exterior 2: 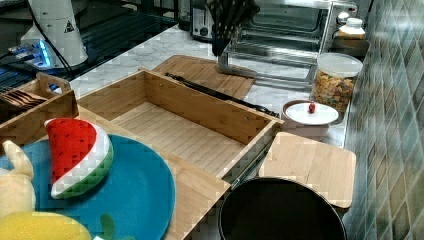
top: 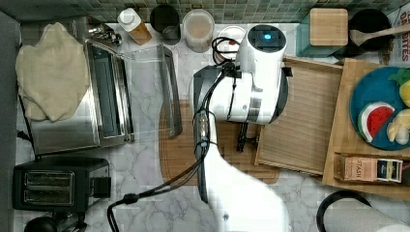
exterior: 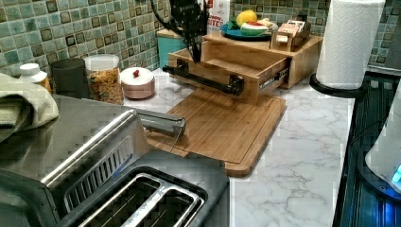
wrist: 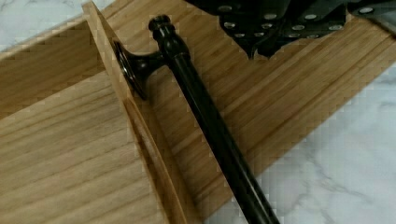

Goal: Close the drawer.

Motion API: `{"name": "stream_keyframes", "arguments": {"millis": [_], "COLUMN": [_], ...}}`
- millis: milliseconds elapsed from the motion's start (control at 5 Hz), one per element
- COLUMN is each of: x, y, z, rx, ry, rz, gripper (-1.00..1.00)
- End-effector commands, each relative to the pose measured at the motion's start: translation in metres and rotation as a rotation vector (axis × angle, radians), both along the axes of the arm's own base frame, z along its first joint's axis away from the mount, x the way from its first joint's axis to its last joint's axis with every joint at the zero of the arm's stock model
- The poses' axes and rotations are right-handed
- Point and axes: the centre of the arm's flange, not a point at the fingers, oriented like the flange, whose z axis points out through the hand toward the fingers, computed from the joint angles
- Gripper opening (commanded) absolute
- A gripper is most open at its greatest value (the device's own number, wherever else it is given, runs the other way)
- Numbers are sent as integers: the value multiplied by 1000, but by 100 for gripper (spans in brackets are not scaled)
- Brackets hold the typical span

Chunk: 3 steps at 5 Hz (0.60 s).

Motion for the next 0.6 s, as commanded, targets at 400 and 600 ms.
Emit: {"name": "stream_keyframes", "arguments": {"millis": [400,600], "x": [7,16], "y": [36,20], "z": [54,38], "rx": [-46,-12], "ry": [-341,-332], "rz": [135,242], "gripper": [-100,-100]}}
